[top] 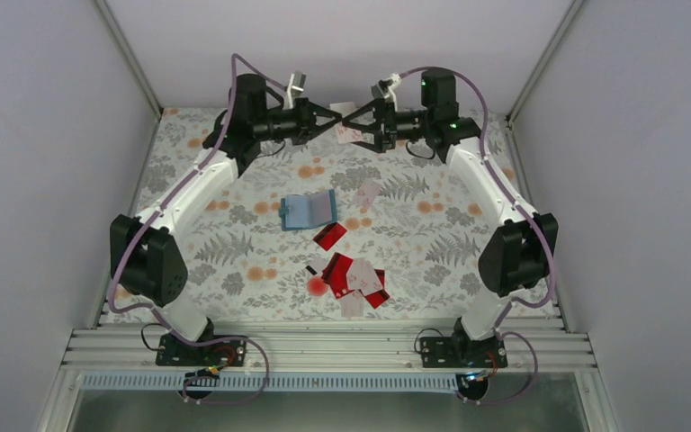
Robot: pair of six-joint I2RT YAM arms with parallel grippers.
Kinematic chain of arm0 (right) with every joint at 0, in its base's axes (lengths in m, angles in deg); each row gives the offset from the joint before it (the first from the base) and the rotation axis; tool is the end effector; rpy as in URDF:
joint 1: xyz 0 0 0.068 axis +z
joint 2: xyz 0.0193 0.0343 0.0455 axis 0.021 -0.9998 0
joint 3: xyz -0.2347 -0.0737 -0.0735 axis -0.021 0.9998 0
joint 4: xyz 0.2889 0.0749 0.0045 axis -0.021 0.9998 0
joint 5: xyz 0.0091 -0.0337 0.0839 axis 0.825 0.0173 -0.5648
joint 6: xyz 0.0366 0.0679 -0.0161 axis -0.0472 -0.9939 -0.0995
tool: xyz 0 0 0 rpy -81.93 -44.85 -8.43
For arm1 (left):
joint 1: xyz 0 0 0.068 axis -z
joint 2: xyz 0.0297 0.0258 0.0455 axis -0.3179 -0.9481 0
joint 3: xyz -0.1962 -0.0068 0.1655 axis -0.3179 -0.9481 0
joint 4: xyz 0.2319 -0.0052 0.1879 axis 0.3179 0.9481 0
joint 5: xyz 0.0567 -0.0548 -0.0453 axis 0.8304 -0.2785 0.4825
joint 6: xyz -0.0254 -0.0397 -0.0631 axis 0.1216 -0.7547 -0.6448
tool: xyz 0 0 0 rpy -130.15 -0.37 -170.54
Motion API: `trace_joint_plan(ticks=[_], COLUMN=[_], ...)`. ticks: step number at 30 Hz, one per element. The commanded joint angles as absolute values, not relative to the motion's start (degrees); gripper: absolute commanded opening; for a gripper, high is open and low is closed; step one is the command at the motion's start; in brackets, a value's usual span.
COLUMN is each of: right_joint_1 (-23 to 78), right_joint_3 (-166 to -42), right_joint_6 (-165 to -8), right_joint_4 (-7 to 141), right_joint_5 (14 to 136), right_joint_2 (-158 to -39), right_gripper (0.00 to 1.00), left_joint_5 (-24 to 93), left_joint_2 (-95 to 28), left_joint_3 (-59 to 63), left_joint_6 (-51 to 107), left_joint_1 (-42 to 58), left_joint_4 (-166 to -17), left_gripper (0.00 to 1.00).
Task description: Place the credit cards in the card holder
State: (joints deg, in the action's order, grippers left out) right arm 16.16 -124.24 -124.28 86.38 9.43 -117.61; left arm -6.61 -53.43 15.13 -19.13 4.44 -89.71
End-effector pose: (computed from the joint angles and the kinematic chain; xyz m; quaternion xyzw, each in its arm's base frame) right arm 0.3979 0.1924 0.3568 -0.1587 0.7296 0.6553 0.1144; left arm 0.3944 -0.2228 0.3499 0.0419 0.7440 -0.6241 0.2349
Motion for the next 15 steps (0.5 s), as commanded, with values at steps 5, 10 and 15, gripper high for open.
trace_joint_plan(ticks=[5, 10, 15], right_joint_1=[16.11, 17.12, 20.48], right_joint_3=[-119.67, -114.77, -115.14], right_joint_6=[-111.17, -107.64, -103.22], right_joint_4=[101.06, 102.0, 106.34], right_joint_5=[18.13, 23.46, 32.1], right_joint_2=[-115.77, -115.18, -117.01], right_gripper=[0.99, 0.95, 0.87], left_joint_5=[-2.58, 1.27, 3.92], left_joint_2=[-50.34, -47.32, -47.09], left_joint_3=[16.96, 9.4, 2.72], left_joint_6=[1.06, 8.69, 11.49], left_joint_1=[-1.69, -3.96, -4.19], left_joint_4=[-63.75, -58.03, -57.62], left_gripper=[0.02, 0.02, 0.02])
